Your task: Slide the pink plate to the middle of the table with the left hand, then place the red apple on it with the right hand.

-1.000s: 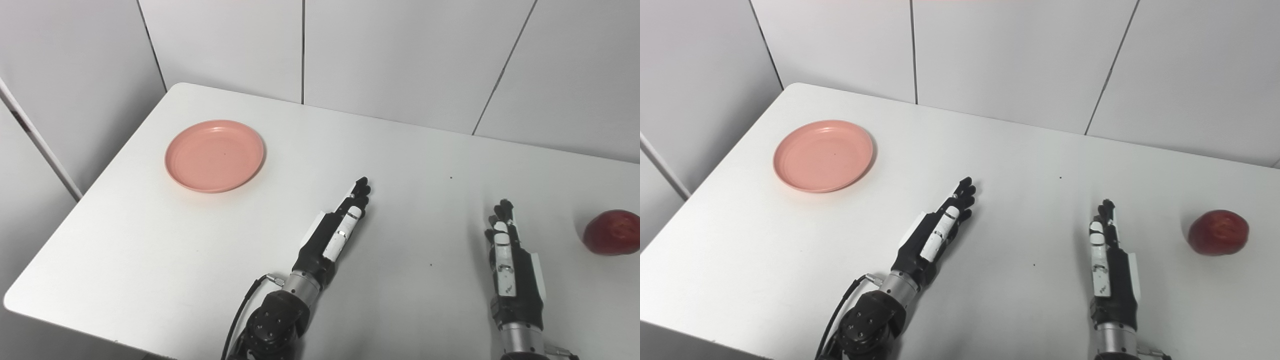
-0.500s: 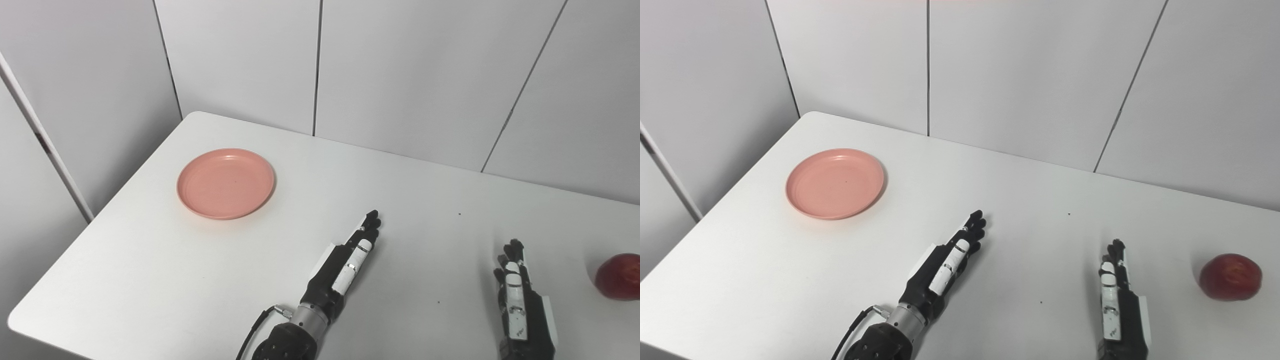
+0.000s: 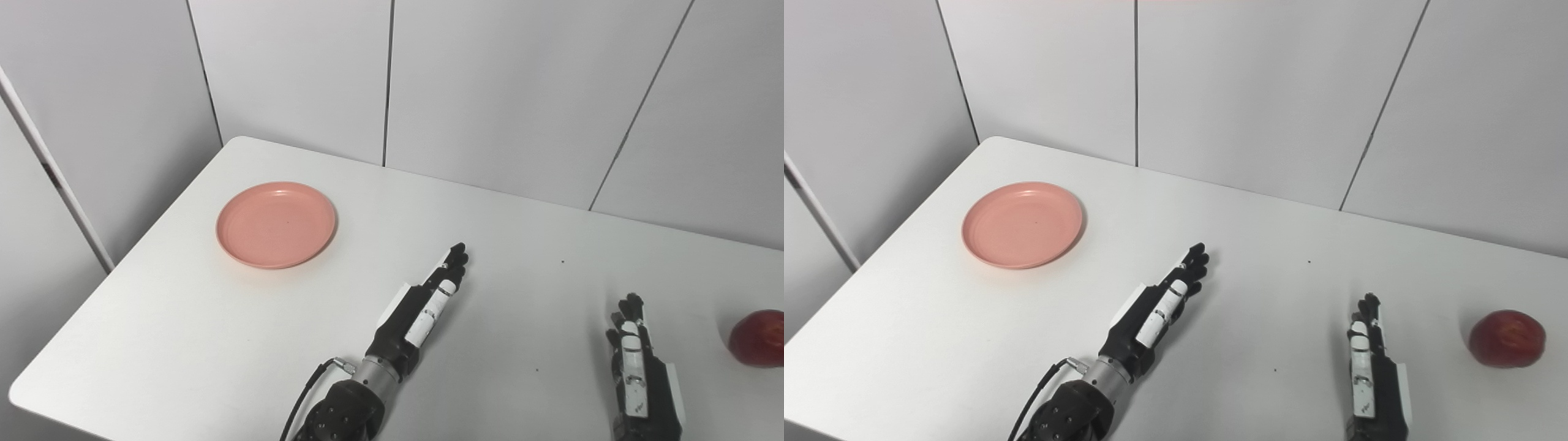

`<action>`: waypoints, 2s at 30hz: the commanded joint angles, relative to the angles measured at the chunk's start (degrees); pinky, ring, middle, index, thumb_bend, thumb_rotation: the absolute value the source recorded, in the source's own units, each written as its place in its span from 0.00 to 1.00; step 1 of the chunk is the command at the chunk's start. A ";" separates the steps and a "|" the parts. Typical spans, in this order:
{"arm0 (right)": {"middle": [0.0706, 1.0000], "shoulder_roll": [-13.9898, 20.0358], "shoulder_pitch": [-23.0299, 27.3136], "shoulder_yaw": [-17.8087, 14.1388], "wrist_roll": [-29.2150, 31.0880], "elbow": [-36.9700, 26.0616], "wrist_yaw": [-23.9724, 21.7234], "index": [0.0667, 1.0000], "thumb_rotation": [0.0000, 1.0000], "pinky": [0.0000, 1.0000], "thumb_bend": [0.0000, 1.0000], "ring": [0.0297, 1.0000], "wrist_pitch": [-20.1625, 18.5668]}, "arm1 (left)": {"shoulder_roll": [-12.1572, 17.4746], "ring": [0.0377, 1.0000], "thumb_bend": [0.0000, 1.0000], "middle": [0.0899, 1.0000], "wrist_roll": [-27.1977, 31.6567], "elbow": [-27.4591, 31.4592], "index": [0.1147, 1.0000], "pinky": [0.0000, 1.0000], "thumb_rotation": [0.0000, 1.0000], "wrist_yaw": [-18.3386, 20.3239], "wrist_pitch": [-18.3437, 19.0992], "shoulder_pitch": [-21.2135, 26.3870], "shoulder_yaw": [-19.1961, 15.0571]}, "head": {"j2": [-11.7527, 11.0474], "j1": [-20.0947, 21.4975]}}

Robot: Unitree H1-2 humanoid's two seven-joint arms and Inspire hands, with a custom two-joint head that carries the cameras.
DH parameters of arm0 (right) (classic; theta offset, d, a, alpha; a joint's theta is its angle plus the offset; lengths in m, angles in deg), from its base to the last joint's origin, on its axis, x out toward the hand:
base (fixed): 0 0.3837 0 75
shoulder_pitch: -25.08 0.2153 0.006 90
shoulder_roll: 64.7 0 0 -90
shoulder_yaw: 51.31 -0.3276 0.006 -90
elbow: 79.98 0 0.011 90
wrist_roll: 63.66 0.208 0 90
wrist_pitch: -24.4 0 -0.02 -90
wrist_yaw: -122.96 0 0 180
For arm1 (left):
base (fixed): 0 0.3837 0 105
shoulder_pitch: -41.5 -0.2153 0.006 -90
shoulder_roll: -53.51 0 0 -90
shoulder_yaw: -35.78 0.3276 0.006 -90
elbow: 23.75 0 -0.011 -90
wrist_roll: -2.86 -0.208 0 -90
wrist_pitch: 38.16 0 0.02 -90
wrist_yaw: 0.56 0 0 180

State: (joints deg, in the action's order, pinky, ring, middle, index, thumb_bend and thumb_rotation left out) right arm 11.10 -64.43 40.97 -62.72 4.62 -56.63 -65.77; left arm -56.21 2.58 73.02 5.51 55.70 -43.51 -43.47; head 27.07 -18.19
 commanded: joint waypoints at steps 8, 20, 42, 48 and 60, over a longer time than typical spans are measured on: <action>1.00 0.71 1.09 0.08 -0.18 -2.18 -1.01 1.00 1.00 1.00 0.15 1.00 1.00 | 1.56 1.00 0.45 1.00 2.16 7.35 1.00 1.00 1.00 1.38 3.96 4.62 -1.73 | -0.36 -0.65; 1.00 0.80 1.24 -0.16 1.19 -2.07 -1.33 1.00 1.00 1.00 0.15 1.00 1.09 | 5.16 1.00 0.43 1.00 4.71 13.28 1.00 1.00 1.00 0.53 7.50 11.32 -9.06 | -0.67 -1.81; 1.00 0.75 1.26 -0.85 1.65 -2.96 -1.90 1.00 1.00 1.00 0.11 1.00 -0.01 | 15.25 1.00 0.41 1.00 8.23 5.09 1.00 1.00 1.00 -3.56 7.43 21.63 -22.23 | -1.03 -3.48; 1.00 0.80 1.22 -0.99 1.84 -3.21 -1.96 1.00 1.00 1.00 0.10 1.00 -0.25 | 18.05 1.00 0.41 1.00 8.83 3.02 1.00 1.00 1.00 -3.65 6.68 22.65 -24.10 | -0.97 -3.60; 1.00 0.78 1.27 -1.37 2.73 -3.56 -2.04 1.00 1.00 1.00 0.09 1.00 -0.68 | 23.41 1.00 0.37 1.00 10.44 -3.30 1.00 1.00 1.00 -4.00 7.45 24.39 -27.96 | -1.13 -4.44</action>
State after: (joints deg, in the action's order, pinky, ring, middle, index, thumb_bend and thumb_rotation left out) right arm 11.83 -64.40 39.95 -60.41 3.27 -58.32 -66.27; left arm -34.99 12.59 69.47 2.03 64.44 -22.01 -70.81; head 25.93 -22.68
